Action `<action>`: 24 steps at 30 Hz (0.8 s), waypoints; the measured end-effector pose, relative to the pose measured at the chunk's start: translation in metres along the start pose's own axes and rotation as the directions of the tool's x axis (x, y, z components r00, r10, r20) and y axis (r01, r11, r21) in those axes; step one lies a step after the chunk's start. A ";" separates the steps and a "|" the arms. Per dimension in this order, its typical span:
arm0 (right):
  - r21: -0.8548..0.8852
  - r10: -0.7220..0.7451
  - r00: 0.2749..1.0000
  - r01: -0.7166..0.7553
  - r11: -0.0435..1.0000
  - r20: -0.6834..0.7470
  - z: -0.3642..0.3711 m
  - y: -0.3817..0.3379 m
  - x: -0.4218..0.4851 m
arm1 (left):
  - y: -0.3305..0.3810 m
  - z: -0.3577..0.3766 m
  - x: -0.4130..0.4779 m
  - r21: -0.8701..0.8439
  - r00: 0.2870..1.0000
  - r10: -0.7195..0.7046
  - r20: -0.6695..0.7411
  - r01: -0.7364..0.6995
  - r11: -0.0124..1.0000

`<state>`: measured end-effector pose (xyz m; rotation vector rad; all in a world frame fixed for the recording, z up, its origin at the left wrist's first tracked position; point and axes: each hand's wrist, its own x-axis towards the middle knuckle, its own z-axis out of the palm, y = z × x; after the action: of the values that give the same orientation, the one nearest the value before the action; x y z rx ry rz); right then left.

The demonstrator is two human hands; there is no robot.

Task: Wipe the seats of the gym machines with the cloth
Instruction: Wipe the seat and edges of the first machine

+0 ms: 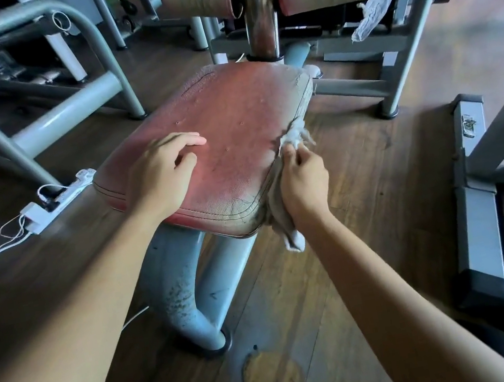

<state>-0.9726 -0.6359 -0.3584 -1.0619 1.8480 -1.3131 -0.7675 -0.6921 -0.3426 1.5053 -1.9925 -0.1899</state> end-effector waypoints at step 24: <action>0.350 0.150 0.976 -0.088 0.933 -0.154 0.005 -0.001 -0.058 | 0.012 -0.012 -0.005 0.047 1.000 0.006 0.023 -0.007 0.999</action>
<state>-0.9403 -0.5873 -0.3563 -0.6560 1.6950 -1.6256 -0.7697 -0.6807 -0.3297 1.5327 -2.0329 -0.1592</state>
